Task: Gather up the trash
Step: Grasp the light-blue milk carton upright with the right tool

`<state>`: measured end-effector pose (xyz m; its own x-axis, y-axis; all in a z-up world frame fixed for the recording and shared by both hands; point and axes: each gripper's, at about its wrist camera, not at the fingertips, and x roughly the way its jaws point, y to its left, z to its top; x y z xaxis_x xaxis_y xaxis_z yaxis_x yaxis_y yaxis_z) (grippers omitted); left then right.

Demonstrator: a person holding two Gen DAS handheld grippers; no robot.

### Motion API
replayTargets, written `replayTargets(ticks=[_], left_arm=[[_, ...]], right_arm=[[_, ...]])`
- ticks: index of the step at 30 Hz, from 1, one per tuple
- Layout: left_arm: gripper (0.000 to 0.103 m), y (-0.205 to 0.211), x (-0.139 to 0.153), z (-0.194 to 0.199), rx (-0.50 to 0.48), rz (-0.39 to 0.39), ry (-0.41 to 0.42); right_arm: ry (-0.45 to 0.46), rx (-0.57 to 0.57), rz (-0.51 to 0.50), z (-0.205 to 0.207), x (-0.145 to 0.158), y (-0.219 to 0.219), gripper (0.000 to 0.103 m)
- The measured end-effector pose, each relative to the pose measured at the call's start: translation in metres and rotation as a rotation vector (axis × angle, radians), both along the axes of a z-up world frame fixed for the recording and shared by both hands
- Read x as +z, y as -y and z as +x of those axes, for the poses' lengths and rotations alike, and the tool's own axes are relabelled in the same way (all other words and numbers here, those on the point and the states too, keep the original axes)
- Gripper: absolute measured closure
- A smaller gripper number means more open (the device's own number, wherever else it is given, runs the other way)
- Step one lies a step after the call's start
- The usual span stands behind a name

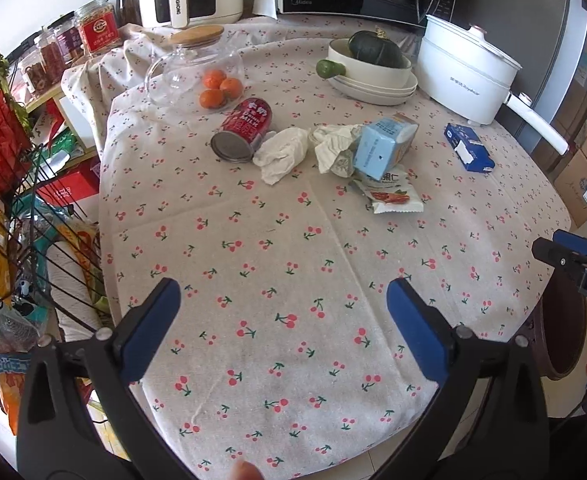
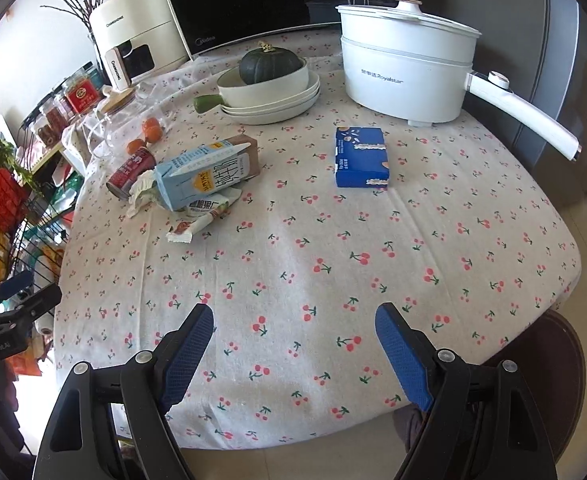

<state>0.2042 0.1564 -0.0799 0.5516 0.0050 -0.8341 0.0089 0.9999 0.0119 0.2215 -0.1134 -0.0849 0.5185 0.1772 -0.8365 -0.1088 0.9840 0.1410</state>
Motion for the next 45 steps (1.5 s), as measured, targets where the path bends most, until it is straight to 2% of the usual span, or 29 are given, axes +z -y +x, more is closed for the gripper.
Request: replayTargets(ticks=[3, 8, 13, 17, 21, 26, 31, 36, 41, 43, 45], left_arm=[[0.001, -0.012, 0.001, 0.006, 0.044, 0.011, -0.01], [0.001, -0.028, 0.007, 0.015, 0.107, -0.049, -0.017], [0.001, -0.041, 0.009, 0.022, 0.154, -0.006, -0.009], [0.0, -0.051, 0.008, 0.027, 0.184, -0.012, -0.019], [0.0, -0.054, 0.006, 0.032, 0.185, -0.034, -0.032], [0.0, -0.058, 0.004, 0.036, 0.189, -0.041, -0.044], [0.0, -0.062, 0.0, 0.036, 0.199, -0.068, -0.062], [0.0, -0.058, -0.001, 0.036, 0.193, -0.085, -0.071], [0.001, -0.052, 0.0, 0.036, 0.179, -0.085, -0.069], [0.001, -0.051, 0.001, 0.035, 0.174, -0.085, -0.068], [0.001, -0.05, 0.001, 0.035, 0.172, -0.087, -0.066]], right_arm=[[-0.027, 0.0, 0.019, 0.018, -0.006, -0.013, 0.018], [-0.051, -0.015, 0.071, 0.059, -0.003, -0.038, 0.018], [-0.058, -0.029, 0.159, 0.104, 0.003, -0.07, 0.018], [-0.066, -0.032, 0.143, 0.138, -0.004, -0.097, 0.018], [-0.11, -0.05, 0.114, 0.164, -0.026, -0.111, 0.018], [-0.157, -0.05, 0.144, 0.171, -0.043, -0.105, 0.018], [-0.156, -0.034, 0.134, 0.161, -0.042, -0.08, 0.018], [-0.138, -0.028, 0.042, 0.15, -0.031, -0.061, 0.018], [-0.117, -0.062, -0.127, 0.143, -0.018, -0.047, 0.018], [-0.112, -0.076, -0.129, 0.141, -0.014, -0.042, 0.018], [-0.097, -0.075, -0.09, 0.138, -0.008, -0.038, 0.018]])
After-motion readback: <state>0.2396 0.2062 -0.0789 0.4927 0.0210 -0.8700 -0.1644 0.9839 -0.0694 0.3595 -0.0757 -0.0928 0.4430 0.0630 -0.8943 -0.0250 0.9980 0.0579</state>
